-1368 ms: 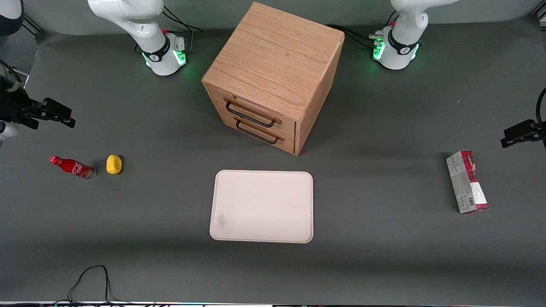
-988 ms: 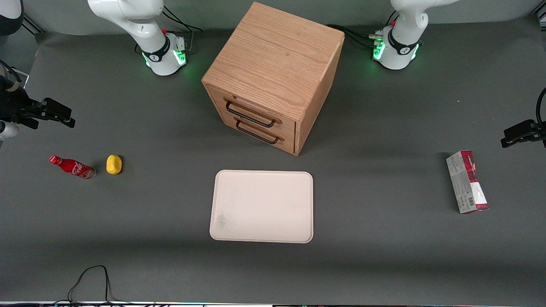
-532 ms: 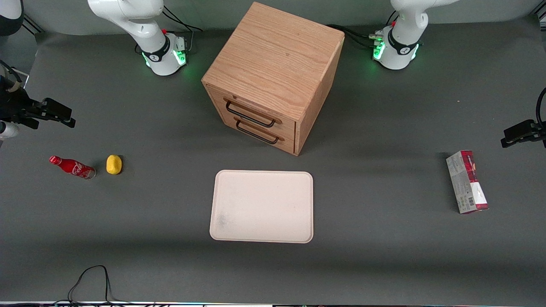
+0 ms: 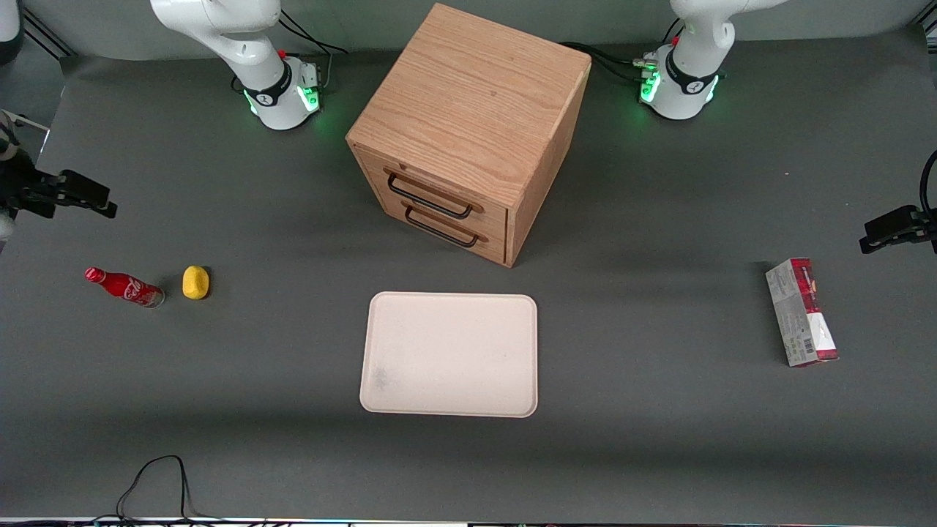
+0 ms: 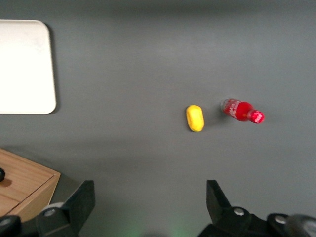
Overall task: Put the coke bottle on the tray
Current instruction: 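Move the right gripper over the red Coca-Cola bottle, then lower the open right gripper around the bottle's body and close it, then lift the bottle with the right gripper and carry it toward the white tray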
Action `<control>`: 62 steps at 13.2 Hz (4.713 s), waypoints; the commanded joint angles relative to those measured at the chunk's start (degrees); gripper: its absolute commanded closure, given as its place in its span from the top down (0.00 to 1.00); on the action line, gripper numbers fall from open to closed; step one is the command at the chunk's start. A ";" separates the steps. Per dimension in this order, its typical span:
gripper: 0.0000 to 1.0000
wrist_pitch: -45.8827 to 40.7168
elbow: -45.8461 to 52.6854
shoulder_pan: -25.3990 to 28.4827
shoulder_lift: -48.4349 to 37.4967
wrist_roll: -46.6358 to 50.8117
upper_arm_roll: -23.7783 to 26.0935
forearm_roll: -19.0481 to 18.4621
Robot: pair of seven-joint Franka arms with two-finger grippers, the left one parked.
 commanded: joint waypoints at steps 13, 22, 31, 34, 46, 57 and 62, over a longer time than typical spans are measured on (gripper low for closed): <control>1.00 14.23 -9.67 -0.03 0.64 -25.01 -20.58 -0.68; 1.00 31.11 -20.58 -0.47 8.54 -25.37 -20.93 0.46; 1.00 41.06 -22.79 -0.29 18.13 -26.60 -21.10 5.46; 1.00 41.23 -22.79 -0.29 19.01 -27.57 -21.02 6.61; 0.00 40.53 -22.35 0.23 18.66 -27.75 -20.58 6.61; 0.00 2.42 8.38 -0.21 12.16 -32.39 -22.24 5.64; 0.00 -6.83 19.30 -0.21 11.89 -33.81 -22.69 5.73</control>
